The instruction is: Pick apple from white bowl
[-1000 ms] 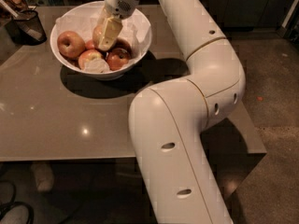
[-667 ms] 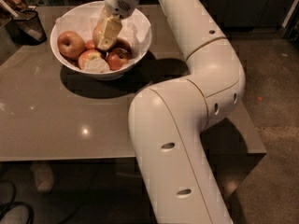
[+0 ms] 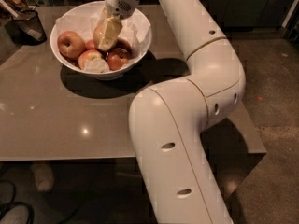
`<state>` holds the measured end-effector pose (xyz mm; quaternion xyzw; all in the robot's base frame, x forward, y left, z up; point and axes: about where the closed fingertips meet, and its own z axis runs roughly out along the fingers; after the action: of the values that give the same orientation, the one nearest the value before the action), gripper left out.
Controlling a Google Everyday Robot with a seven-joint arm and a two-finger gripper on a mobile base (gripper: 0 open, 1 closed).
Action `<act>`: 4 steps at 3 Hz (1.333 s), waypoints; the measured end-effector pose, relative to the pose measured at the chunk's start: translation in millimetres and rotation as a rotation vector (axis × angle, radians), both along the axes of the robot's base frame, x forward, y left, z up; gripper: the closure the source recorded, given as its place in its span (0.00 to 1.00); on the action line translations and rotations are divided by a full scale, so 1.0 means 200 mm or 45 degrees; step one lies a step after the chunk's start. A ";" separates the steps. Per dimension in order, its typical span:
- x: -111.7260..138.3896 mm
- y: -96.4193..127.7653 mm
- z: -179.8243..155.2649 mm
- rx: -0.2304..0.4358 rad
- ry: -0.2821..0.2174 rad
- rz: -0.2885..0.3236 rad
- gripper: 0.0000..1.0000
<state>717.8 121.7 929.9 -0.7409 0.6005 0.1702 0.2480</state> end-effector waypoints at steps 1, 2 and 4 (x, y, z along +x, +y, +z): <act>0.01 0.06 0.06 -0.027 -0.048 -0.026 1.00; -0.02 0.12 0.15 -0.080 -0.084 -0.048 1.00; -0.08 0.18 0.27 -0.130 -0.123 -0.072 1.00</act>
Offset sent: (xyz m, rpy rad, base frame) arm -0.0246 0.0202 0.0622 -0.1747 -0.0474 -0.0279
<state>702.8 158.5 984.8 -0.7427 0.6164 0.0962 0.2433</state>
